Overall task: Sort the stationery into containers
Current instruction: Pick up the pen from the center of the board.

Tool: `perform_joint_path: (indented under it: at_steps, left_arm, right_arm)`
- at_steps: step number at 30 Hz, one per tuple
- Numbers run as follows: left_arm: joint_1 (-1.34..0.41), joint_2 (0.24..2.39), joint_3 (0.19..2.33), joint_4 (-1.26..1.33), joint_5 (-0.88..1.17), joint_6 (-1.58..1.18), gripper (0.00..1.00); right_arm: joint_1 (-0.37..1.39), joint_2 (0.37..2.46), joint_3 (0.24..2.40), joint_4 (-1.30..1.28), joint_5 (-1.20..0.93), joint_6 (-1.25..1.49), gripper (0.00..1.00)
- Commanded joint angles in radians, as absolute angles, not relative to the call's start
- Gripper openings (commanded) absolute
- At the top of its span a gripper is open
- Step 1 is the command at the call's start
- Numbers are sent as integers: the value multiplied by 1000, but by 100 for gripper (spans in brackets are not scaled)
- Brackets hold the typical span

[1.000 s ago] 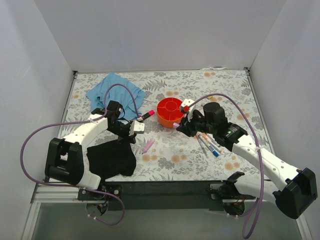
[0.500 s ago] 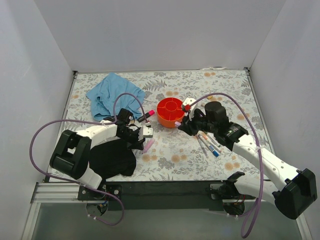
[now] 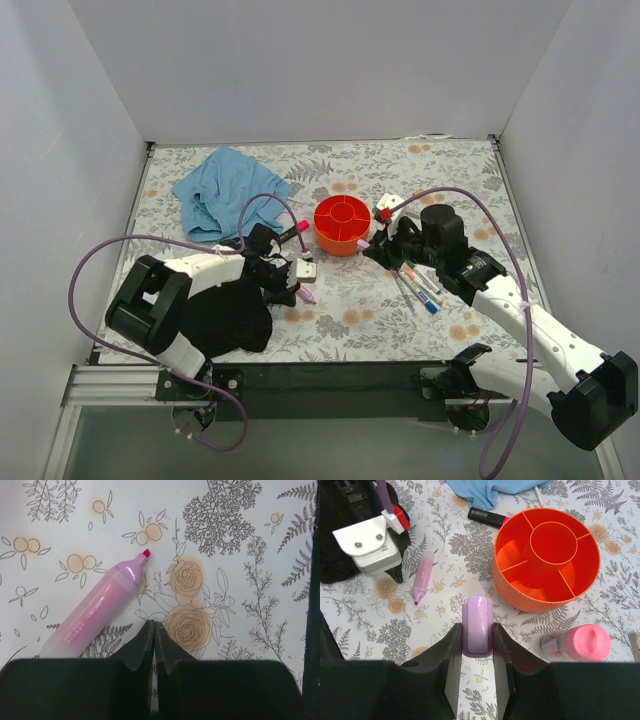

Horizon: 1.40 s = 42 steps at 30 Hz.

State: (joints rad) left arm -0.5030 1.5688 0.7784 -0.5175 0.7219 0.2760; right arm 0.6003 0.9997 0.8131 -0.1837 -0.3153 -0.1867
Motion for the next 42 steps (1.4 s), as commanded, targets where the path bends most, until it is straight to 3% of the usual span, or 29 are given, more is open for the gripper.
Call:
perform_joint_path:
  at_steps: [1, 2, 5, 6, 9, 15, 16, 17, 22, 25, 29, 42]
  left_arm:
    - [-557, 1575, 784, -477, 727, 221, 0]
    - [-569, 1571, 798, -479, 721, 213, 0]
    - [-574, 1520, 854, -552, 721, 224, 13]
    - [-574, 1470, 873, -586, 718, 256, 21]
    - [-565, 1347, 923, -705, 710, 337, 34]
    - [-522, 1324, 957, -687, 652, 480, 51]
    - [-515, 1394, 977, -728, 660, 494, 66]
    - [-499, 1429, 1000, -753, 676, 517, 69]
    - [-454, 1621, 1166, -873, 706, 630, 70]
    - [-439, 1661, 1178, -854, 678, 695, 66]
    - [-430, 1677, 1143, -857, 654, 761, 59]
    - [-430, 1661, 960, -634, 718, 730, 58]
  right_arm:
    - [586, 971, 796, -170, -316, -183, 1]
    - [583, 971, 792, -170, -316, -183, 1]
    - [575, 963, 788, -173, -313, -186, 1]
    - [568, 960, 785, -175, -314, -184, 1]
    - [558, 950, 778, -179, -324, -184, 1]
    - [546, 948, 769, -189, -336, -183, 1]
    - [546, 954, 767, -187, -337, -181, 1]
    - [545, 957, 769, -187, -342, -179, 1]
    - [545, 969, 778, -187, -348, -176, 1]
    - [540, 965, 772, -187, -344, -178, 1]
    - [532, 963, 756, -183, -342, -178, 1]
    - [512, 989, 746, -163, -341, -176, 1]
